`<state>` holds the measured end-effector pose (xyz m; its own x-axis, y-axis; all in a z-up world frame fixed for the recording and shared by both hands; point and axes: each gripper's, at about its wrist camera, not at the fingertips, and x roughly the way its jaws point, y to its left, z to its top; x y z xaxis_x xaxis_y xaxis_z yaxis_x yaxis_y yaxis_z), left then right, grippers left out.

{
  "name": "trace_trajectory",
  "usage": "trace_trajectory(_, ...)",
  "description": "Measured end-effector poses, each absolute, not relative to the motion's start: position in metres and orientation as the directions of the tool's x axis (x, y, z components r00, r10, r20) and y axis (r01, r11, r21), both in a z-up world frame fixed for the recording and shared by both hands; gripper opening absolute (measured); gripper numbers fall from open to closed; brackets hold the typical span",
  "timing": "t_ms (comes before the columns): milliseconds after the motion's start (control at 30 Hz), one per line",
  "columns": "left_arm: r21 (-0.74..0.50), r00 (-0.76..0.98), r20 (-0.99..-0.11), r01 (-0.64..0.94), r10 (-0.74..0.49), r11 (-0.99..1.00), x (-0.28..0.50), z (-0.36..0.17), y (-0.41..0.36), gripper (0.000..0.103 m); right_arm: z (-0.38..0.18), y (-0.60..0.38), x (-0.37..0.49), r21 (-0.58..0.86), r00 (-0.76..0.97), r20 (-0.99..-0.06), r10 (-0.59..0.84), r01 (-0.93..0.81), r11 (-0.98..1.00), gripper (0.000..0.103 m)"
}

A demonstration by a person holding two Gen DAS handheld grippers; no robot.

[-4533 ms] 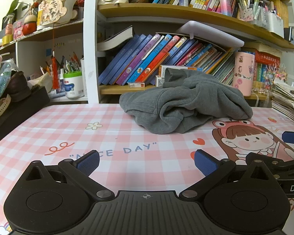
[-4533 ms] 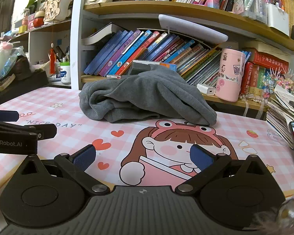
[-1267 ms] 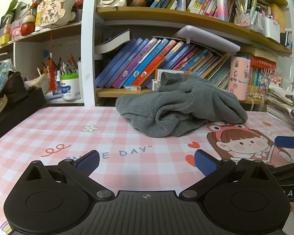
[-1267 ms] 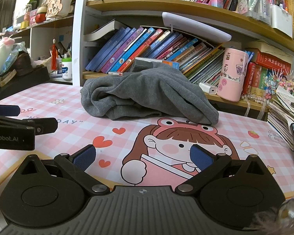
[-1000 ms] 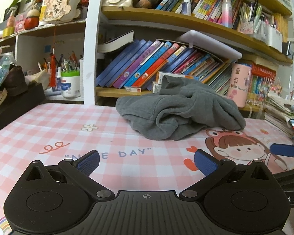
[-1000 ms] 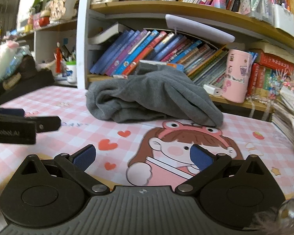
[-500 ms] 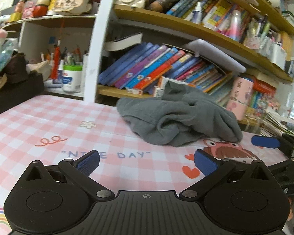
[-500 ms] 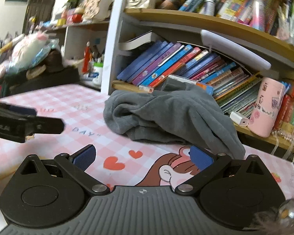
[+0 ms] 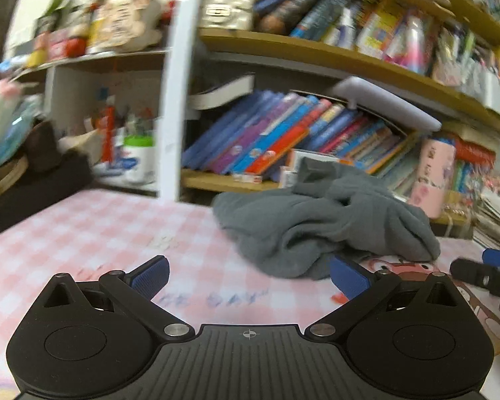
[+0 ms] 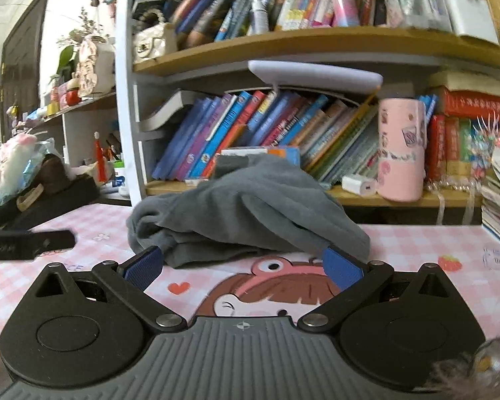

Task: Fold clothes
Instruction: 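Reach both tools toward the grey sweatshirt and close the left tool on it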

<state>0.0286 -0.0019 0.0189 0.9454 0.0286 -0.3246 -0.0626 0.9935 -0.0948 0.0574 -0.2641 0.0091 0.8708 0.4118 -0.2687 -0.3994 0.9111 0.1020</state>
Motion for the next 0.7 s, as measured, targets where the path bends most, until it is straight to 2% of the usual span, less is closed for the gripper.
trace_trajectory(133, -0.069, 0.944, -0.33, -0.001, -0.022, 0.998, 0.063, 0.024, -0.026, 0.103, 0.006, -0.27, 0.064, 0.152, 0.852, -0.302, 0.427, -0.399, 0.904, 0.103)
trace_trajectory(200, -0.015, 0.931, -0.364, -0.002, -0.004, 1.0, 0.085, 0.022, -0.04, 0.102, 0.005, -0.272, 0.066, 0.176, 0.847, -0.311, 0.43, -0.393, 0.903, 0.103)
trace_trajectory(367, 0.161, 0.925, -0.379, 0.039, 0.025, 0.986, 0.124, 0.021, -0.075, 0.101, 0.005, -0.28, 0.072, 0.209, 0.848, -0.325, 0.419, -0.368, 0.906, 0.103)
trace_trajectory(500, 0.267, 0.864, -0.503, 0.147, 0.008, 0.952, 0.159, 0.014, -0.095, 0.094, 0.005, -0.292, 0.077, 0.243, 0.858, -0.332, 0.391, -0.322, 0.915, 0.103)
trace_trajectory(533, 0.303, 0.86, -0.509, 0.141, 0.035, 0.943, 0.165, 0.012, -0.098, 0.085, 0.005, -0.294, 0.079, 0.251, 0.861, -0.334, 0.384, -0.311, 0.917, 0.103)
trace_trajectory(567, 0.338, 0.856, -0.513, 0.136, 0.062, 0.931, 0.172, 0.01, -0.101, 0.069, 0.004, -0.297, 0.08, 0.26, 0.863, -0.336, 0.377, -0.299, 0.918, 0.103)
trace_trajectory(600, 0.359, 0.852, -0.517, 0.129, 0.082, 0.924, 0.177, 0.009, -0.102, 0.061, 0.004, -0.3, 0.082, 0.268, 0.865, -0.338, 0.369, -0.288, 0.919, 0.103)
trace_trajectory(700, 0.243, 0.846, -0.53, 0.089, 0.055, 0.966, 0.183, 0.025, -0.083, 0.039, 0.004, -0.308, 0.086, 0.292, 0.872, -0.345, 0.348, -0.253, 0.922, 0.103)
